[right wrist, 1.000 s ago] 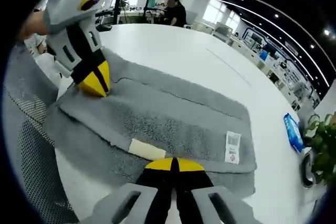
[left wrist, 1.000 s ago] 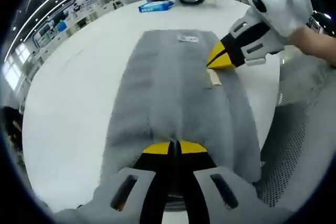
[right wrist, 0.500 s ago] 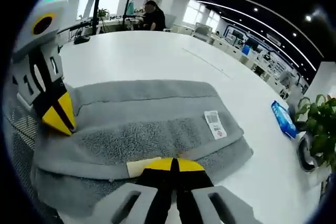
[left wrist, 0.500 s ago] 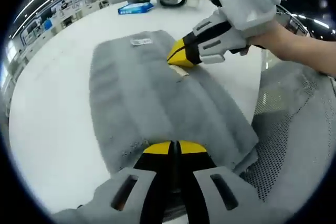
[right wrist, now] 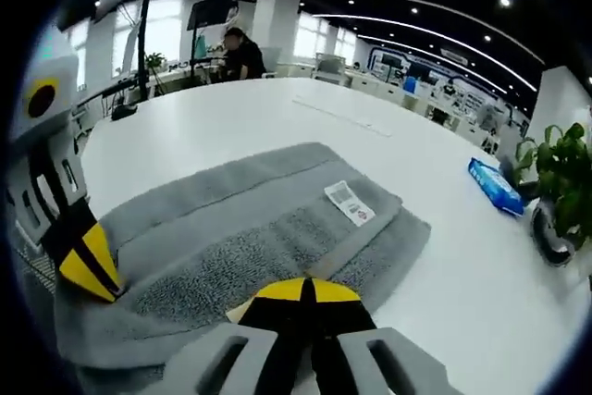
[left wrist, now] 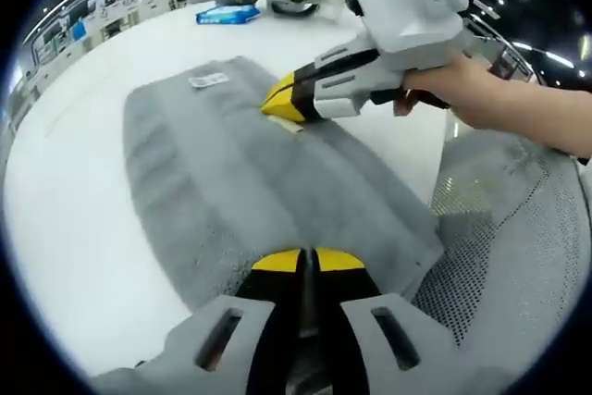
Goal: Open the folded towel by lifting each exposed corner and separating the folded layers until the towel lies flat within the target outline without major curled edges
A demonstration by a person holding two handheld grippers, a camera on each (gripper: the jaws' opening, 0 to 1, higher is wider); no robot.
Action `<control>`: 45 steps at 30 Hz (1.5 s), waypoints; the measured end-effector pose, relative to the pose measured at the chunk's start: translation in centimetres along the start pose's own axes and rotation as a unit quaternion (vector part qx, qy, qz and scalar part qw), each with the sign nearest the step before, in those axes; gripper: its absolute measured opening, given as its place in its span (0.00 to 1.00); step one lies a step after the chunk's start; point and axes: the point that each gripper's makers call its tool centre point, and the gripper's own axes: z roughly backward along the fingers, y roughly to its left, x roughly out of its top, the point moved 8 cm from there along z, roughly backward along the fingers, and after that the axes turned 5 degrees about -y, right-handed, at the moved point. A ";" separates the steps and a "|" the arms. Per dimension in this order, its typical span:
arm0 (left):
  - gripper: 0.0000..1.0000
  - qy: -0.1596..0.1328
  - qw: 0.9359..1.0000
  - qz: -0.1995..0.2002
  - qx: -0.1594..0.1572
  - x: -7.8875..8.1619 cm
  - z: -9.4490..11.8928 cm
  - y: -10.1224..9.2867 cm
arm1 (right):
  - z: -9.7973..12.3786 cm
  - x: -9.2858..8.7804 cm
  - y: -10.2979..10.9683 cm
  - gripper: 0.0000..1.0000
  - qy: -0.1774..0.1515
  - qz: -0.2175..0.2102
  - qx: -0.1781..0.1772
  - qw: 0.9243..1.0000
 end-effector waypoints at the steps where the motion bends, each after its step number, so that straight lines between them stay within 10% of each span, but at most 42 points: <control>1: 0.04 -0.003 1.000 0.013 -0.002 0.0 0.1 0.1 | 0.5 0.1 -0.3 0.00 0.000 -0.058 -0.003 0.998; 13: 0.20 -0.121 0.991 -0.045 0.033 5.1 0.5 -0.8 | 6.0 -0.7 -2.1 0.03 0.000 -0.229 0.006 0.973; 30: 0.13 -0.078 0.987 -0.098 0.098 5.4 -5.7 -1.3 | 6.2 -1.7 -0.9 0.07 0.033 -0.215 0.015 0.976; 40: 0.03 -0.103 0.990 -0.053 0.080 5.3 -5.4 -0.4 | 6.0 -1.4 -0.6 0.06 0.028 -0.204 0.022 0.978; 45: 0.02 -0.141 0.987 0.057 0.045 5.7 -4.3 0.4 | 5.9 -1.4 -0.6 0.06 0.028 -0.209 0.024 0.977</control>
